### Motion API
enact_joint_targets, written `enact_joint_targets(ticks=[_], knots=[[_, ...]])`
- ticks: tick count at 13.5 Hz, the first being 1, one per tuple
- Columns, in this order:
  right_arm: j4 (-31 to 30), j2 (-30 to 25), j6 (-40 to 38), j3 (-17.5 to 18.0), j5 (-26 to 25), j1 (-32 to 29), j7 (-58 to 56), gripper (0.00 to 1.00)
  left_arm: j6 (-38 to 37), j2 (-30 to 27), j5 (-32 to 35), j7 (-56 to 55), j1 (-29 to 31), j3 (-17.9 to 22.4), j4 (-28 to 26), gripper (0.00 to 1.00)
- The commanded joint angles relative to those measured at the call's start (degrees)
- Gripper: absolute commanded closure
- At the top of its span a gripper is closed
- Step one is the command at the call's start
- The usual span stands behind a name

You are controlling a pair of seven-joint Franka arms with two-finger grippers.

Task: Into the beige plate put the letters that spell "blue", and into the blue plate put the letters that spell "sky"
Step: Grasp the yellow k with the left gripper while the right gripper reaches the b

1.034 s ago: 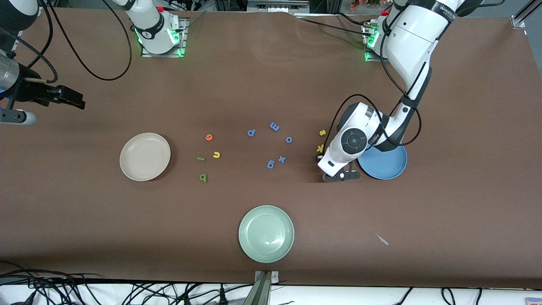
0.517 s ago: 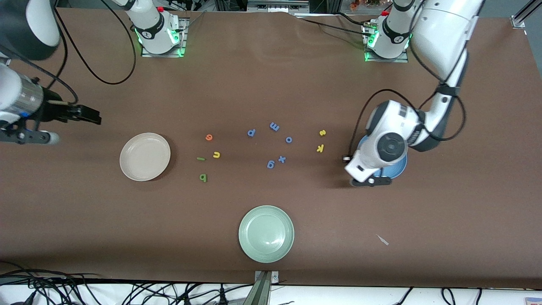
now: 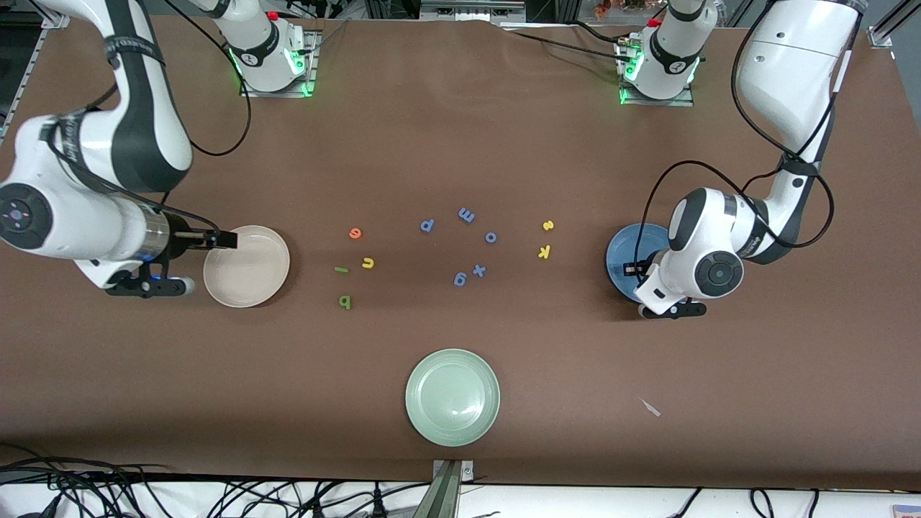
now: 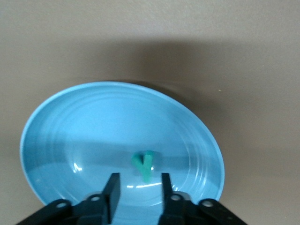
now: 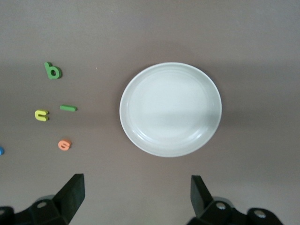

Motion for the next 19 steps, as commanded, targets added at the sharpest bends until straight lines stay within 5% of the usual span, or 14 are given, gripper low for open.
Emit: enact_joint_targets(ticks=[1,5,13,15,19], knots=[[1.0,2.3,2.7,0.0,1.1,1.3,0.7,0.00,-3.0,-1.5,0.4,0.1,-0.6,-1.4,1.1,0.00],[-0.3,4.2,8.1,0.0,1.1,4.2,6.3,0.00,-1.9,-1.4,0.3,-0.6,-2.0,-8.5,2.2,0.00],[-1.3,10.4,21.6,0.5,1.3,9.3,16.4,0.00,10.2,4.9,1.0,-0.5,-10.6,-8.8,0.7,0.06],[-1.0,11.8,23.8,1.2,2.7,9.3,17.5,0.00,11.4,5.4,1.3,-0.4,-11.0,-8.8,0.7,0.20],[0.1,14.8,26.7,1.2,5.9,9.3,17.3,0.00,11.4,5.4,1.3,-0.4,-11.1,-8.5,0.7,0.87]])
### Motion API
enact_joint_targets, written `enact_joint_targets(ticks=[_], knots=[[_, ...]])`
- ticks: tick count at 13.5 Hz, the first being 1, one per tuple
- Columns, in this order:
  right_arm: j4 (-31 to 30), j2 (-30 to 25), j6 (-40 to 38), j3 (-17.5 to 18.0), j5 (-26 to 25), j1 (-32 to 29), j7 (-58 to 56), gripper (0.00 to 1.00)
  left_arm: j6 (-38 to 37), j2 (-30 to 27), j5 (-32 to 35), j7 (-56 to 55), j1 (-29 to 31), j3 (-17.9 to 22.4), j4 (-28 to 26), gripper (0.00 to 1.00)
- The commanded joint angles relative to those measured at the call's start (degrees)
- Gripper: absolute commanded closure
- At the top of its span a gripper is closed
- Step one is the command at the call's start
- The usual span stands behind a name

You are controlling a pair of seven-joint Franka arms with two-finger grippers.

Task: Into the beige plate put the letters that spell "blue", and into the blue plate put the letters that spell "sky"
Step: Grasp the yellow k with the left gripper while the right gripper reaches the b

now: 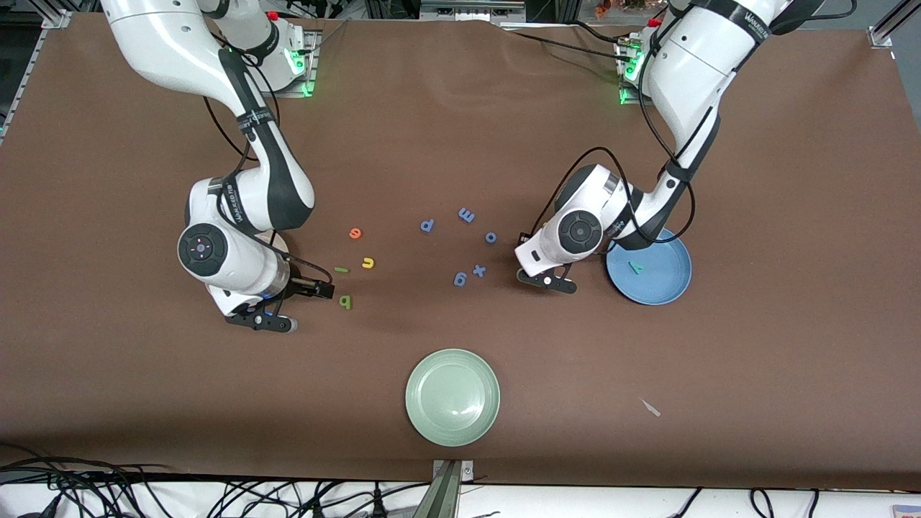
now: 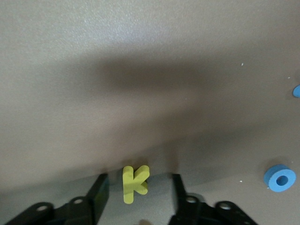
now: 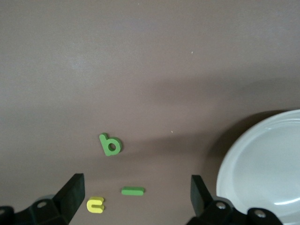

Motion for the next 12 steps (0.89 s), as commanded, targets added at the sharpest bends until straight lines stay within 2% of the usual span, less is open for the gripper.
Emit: enact_joint_targets(ticks=[1,2,3,7,10,12], knots=[[1.4,2.8,3.4,0.3,1.3,0.0,0.7,0.00,0.0,-0.4,1.4,-0.1,-0.2,0.5,0.0,0.92],[1.6,4.1,5.5,0.7,1.3,0.1,0.7,0.00,0.0,-0.4,1.4,-0.1,-0.3,0.5,0.0,0.98],[1.7,5.3,7.0,0.9,1.3,0.5,0.7,0.00,-0.1,-0.5,1.5,0.0,-0.2,0.5,0.1,1.00],[1.7,7.3,9.3,1.0,1.3,1.8,0.7,0.00,-2.1,-2.8,4.8,0.1,0.7,0.4,1.3,1.00],[1.7,9.0,10.5,1.0,0.7,2.8,-0.1,0.00,-9.9,-6.4,5.0,0.5,3.3,0.6,2.5,0.99],[1.7,9.8,10.6,1.0,0.3,3.5,-0.6,0.00,-14.5,-7.2,5.8,2.9,7.5,0.6,2.5,0.99]])
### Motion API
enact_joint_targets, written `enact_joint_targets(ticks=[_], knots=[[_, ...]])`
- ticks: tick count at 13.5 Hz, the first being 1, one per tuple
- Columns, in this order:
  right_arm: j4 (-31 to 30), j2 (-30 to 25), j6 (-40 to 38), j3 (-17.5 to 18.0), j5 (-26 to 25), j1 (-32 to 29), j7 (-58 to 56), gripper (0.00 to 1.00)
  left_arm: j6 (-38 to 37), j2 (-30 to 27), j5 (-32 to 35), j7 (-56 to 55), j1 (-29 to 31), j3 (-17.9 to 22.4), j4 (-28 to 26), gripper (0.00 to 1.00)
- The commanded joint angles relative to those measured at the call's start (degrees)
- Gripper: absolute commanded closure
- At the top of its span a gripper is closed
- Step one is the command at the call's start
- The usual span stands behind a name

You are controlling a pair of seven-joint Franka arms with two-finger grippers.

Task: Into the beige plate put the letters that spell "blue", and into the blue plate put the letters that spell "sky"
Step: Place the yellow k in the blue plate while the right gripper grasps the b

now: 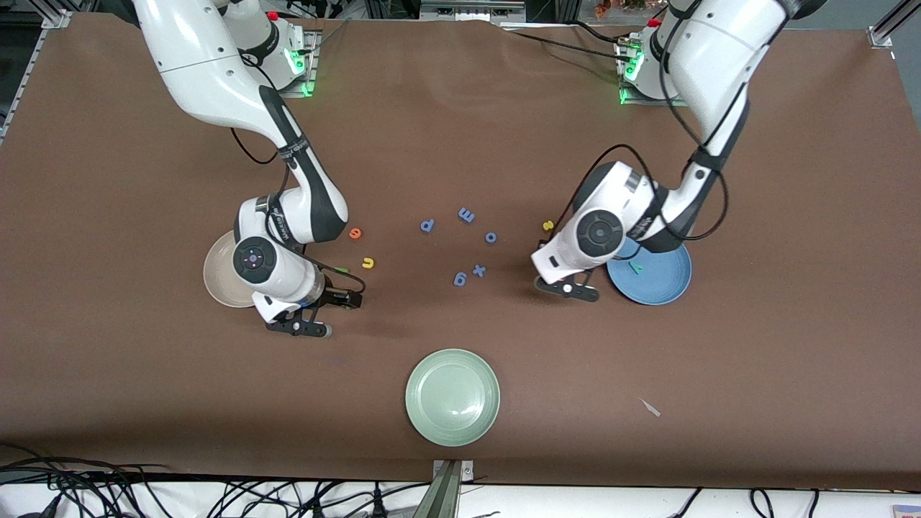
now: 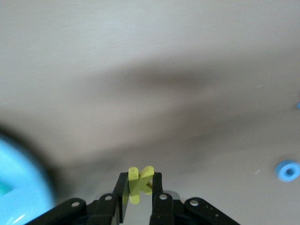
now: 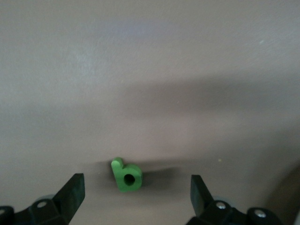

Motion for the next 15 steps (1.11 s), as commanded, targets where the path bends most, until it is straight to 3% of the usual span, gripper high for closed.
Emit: enact_joint_targets(ticks=[1,3,5,7,8,10,13,15], knots=[[1.4,2.5,1.0,0.0,-1.1,1.2,-0.8,0.00,-4.9,-2.3,3.2,4.1,4.8,-0.2,-1.0,0.98],[1.3,3.2,3.3,0.0,-3.3,1.7,-1.3,0.04,-5.9,-2.3,5.7,6.0,7.7,-0.2,-1.3,0.98],[1.4,3.3,3.3,-0.1,-4.2,1.7,-2.2,0.21,-5.3,-0.4,5.8,6.0,8.8,-0.1,-1.1,0.94],[1.8,3.3,3.2,0.0,-4.2,1.7,-2.4,0.36,-3.2,1.3,5.5,5.3,9.4,-0.2,-0.9,0.80],[1.8,3.3,3.2,0.0,-4.2,1.7,-2.4,0.41,-3.2,1.4,5.5,4.9,9.1,-0.2,-1.0,0.58],[1.8,3.1,3.1,0.0,-4.2,1.8,-2.4,0.50,-3.3,1.3,5.6,5.1,9.4,-0.3,-1.0,0.00],[1.8,3.1,2.9,0.0,-4.2,1.7,-2.5,0.63,-5.0,0.0,4.9,4.3,9.1,-1.6,-1.1,0.00],[1.8,3.1,2.7,0.0,-4.2,1.7,-2.5,0.72,-5.8,-0.8,4.9,-3.4,9.2,-5.8,-1.6,0.00]])
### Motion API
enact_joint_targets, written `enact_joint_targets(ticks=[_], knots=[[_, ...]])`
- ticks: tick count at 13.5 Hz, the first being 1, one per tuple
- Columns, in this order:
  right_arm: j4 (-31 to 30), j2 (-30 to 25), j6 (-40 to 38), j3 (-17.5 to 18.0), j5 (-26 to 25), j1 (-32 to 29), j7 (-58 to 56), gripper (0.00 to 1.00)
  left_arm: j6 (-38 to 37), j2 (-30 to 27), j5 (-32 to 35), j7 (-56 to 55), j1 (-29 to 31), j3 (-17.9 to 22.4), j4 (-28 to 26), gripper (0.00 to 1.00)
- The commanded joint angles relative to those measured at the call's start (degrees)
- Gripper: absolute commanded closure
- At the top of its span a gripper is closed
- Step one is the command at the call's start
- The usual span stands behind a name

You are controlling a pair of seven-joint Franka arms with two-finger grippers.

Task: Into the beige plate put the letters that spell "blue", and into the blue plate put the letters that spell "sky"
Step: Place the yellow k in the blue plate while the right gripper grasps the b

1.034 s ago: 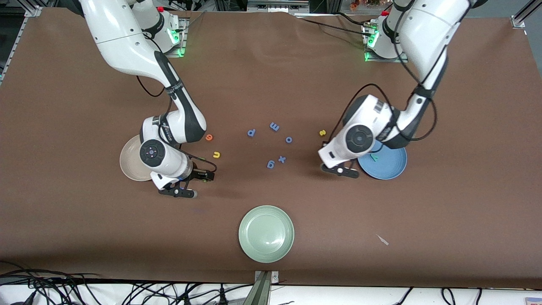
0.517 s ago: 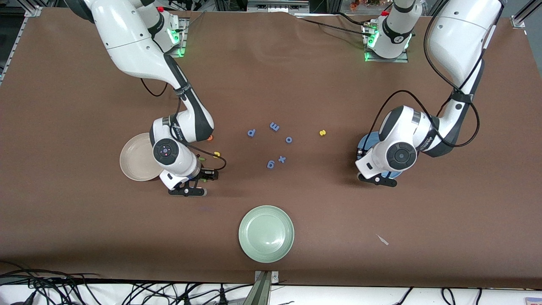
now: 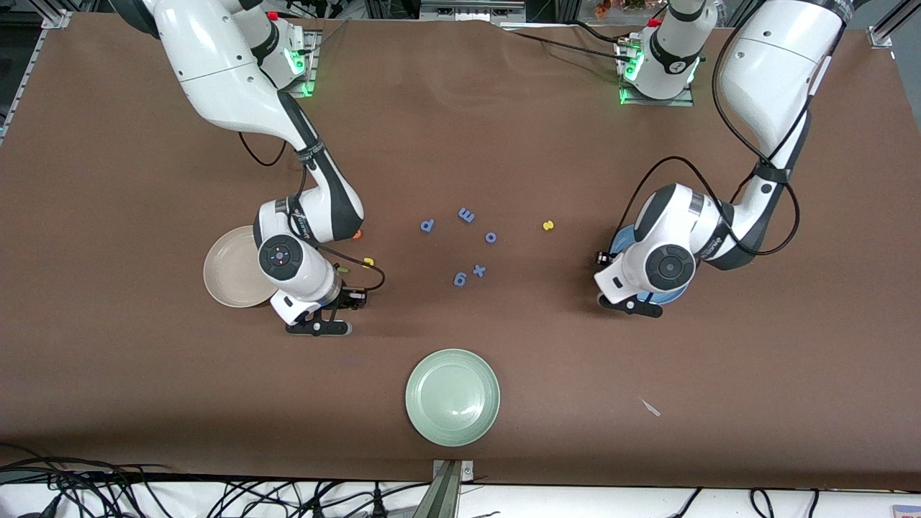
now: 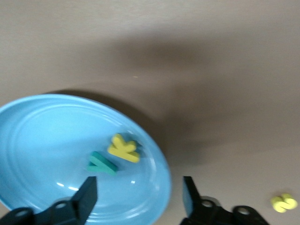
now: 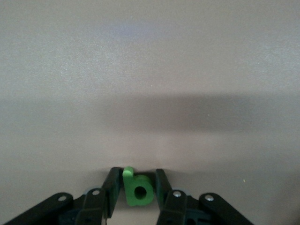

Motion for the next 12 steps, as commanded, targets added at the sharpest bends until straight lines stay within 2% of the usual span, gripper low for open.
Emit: enact_joint_targets(ticks=[1,2,3,6,9,12], knots=[[0.3,1.0,0.0,-0.1,-0.5,0.0,-0.7,0.76,-1.7,-2.0,0.7,-11.8,-0.1,-6.3,-1.2,0.00],[0.3,1.0,-0.3,-0.1,-0.5,0.0,-0.7,0.80,-1.5,-1.7,0.9,-16.0,-0.4,-9.4,-1.6,0.00],[0.4,0.9,-0.5,-0.1,-0.6,0.0,-0.7,0.84,-1.5,-1.6,0.8,-19.9,-1.1,-10.7,-1.8,0.00],[1.4,0.4,-2.9,-0.1,-0.5,-0.3,-1.0,0.91,1.5,-1.3,0.8,-29.0,-3.9,-11.5,-5.0,0.00],[3.3,-1.6,-8.3,-0.4,0.0,-0.8,-3.1,0.91,2.3,-1.3,1.7,-25.9,-5.4,-11.6,-7.0,0.00],[2.9,-5.2,-15.4,-0.8,0.2,-4.3,-10.5,0.95,2.3,-1.6,1.8,-14.8,-5.2,-11.5,-7.5,0.00]])
